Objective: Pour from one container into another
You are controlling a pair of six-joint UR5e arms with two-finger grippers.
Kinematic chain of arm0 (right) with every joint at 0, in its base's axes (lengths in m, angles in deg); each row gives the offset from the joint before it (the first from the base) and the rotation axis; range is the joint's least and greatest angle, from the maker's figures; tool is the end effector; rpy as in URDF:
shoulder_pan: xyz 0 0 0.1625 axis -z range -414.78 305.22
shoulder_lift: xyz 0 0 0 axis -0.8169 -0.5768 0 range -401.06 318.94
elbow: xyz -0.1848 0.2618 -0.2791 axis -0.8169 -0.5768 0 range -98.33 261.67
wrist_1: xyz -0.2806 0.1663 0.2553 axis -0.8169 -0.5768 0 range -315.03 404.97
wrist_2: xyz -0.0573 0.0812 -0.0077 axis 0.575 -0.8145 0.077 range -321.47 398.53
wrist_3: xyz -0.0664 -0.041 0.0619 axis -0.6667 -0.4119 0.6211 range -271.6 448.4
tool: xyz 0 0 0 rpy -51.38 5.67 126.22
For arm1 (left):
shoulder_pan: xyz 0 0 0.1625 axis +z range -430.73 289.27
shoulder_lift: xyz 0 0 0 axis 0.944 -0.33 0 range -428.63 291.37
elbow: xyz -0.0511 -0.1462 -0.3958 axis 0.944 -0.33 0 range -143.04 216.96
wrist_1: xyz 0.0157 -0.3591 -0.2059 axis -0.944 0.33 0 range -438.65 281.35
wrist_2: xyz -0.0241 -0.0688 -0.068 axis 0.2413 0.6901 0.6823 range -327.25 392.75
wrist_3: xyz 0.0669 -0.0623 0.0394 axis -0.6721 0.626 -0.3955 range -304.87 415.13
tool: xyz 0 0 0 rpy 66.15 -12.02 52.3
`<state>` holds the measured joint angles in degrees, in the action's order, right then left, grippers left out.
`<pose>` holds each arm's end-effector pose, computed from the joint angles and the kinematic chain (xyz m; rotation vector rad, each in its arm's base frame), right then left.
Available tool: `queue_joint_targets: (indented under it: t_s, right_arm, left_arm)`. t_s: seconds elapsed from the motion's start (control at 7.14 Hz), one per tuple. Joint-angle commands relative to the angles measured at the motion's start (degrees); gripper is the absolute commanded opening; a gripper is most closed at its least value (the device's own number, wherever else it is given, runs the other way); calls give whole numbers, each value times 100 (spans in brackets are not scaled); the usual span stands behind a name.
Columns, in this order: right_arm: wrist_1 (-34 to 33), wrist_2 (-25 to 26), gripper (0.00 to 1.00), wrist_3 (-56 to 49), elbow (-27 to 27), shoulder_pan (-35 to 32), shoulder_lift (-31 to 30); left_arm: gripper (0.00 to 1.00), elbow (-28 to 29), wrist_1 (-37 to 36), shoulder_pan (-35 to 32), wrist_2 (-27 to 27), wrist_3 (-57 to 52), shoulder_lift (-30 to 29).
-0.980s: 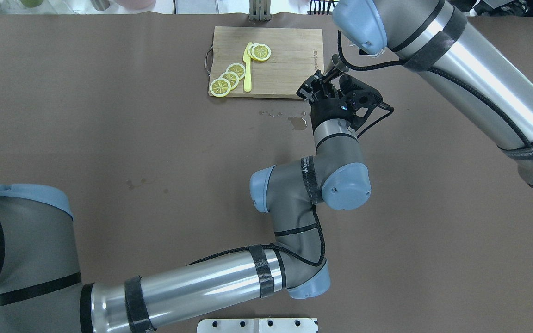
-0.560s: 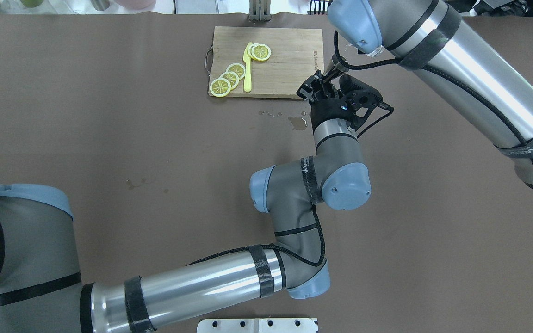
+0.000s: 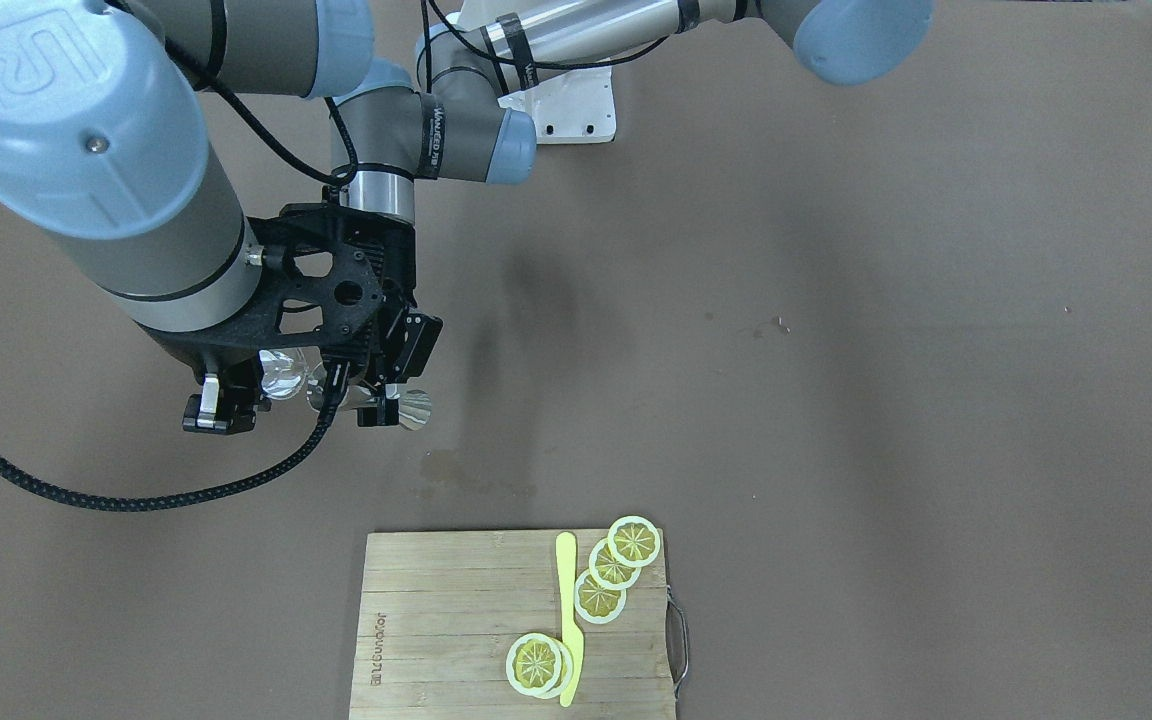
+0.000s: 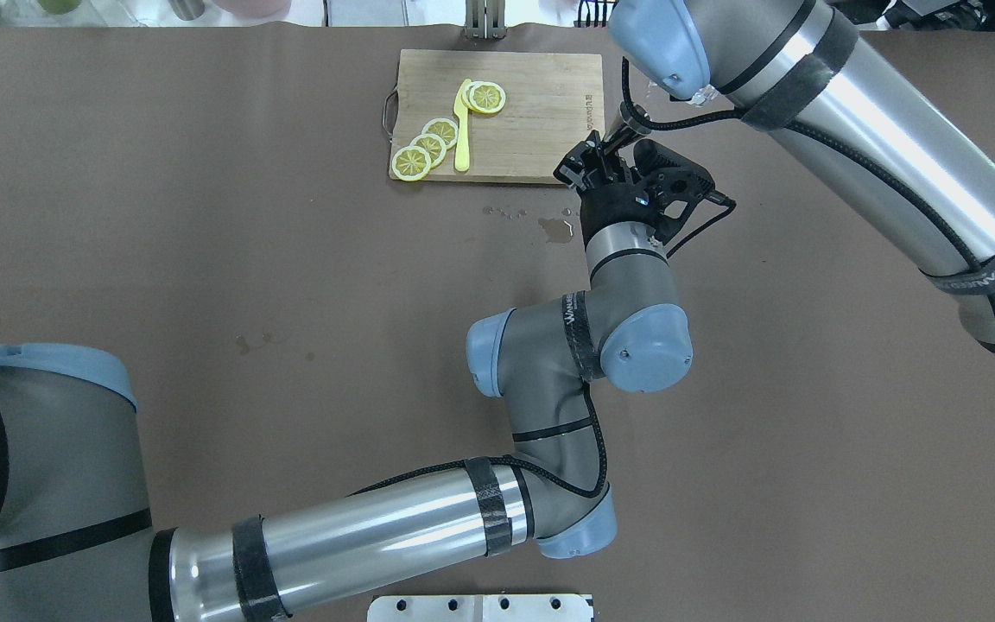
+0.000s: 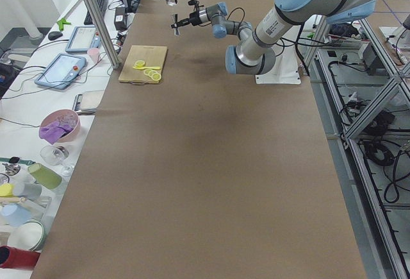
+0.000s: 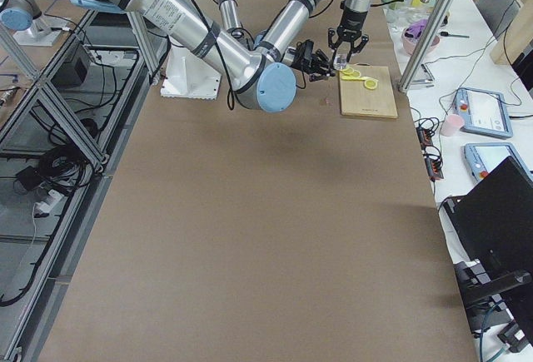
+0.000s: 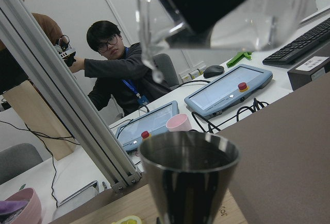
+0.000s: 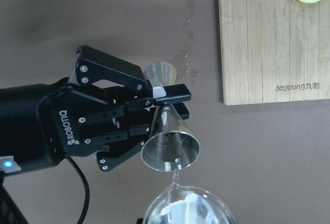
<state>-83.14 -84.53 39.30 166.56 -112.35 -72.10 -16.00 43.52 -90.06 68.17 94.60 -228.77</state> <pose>-0.3163 -0.6450 0.1183 0.3812 -0.5802 -1.4504 0.7050 -0.4745 0.0263 1.2736 0.3703 -0.0794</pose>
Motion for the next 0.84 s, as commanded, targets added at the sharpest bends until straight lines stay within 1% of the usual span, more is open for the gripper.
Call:
queue_joint_targets:
  t_s: [0.0, 0.42, 0.7]
  right_arm:
    - [-12, 10, 0, -3, -51, 9, 46]
    - [-4, 19, 0, -72, -78, 18, 46]
    - [49, -16, 0, -125, -17, -43, -59]
  left_arm:
    - [0, -3, 0, 0, 0, 0, 0]
    - [0, -3, 0, 0, 0, 0, 0]
    - [0, -3, 0, 0, 0, 0, 0]
